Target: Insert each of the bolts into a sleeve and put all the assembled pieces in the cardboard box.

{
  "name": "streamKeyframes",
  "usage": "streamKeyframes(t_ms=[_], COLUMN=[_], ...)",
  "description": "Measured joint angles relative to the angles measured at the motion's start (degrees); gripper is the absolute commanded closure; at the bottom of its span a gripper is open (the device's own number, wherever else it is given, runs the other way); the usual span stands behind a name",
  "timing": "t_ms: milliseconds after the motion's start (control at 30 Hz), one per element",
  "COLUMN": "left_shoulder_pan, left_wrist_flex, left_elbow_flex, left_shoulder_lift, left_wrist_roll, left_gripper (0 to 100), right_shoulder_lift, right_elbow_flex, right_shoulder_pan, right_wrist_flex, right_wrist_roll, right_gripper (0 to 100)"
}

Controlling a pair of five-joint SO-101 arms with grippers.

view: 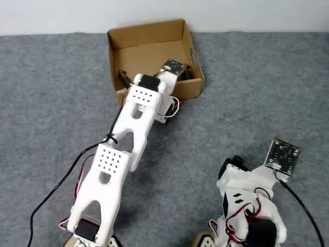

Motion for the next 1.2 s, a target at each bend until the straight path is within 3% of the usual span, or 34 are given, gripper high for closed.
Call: streamKeyframes(t_ms=[267, 533, 900, 1200], left_shoulder_pan=[0.5, 2.1, 7.4, 1.1], left_wrist_flex=[2.4, 2.5, 2.6, 2.6], left_elbow_flex=[-7.2, -2.3, 43.0, 70.3], left_shoulder_lift=[2.6, -1.6, -35.7, -63.4], left_wrist_roll=[4.1, 6.0, 6.2, 6.2], left_gripper=[100, 100, 100, 100], right_shoulder_lift=[0.0, 0.0, 0.0, 0.0], right_elbow_flex=[0.0, 0.0, 0.0, 0.0], right_shoulder_pan=[0.0, 0.0, 0.0, 0.0], right_wrist_flex=[0.0, 0.0, 0.0, 0.0], right_wrist_roll=[0.0, 0.0, 0.0, 0.0], right_gripper=[99.1, 99.1, 99.1, 99.1])
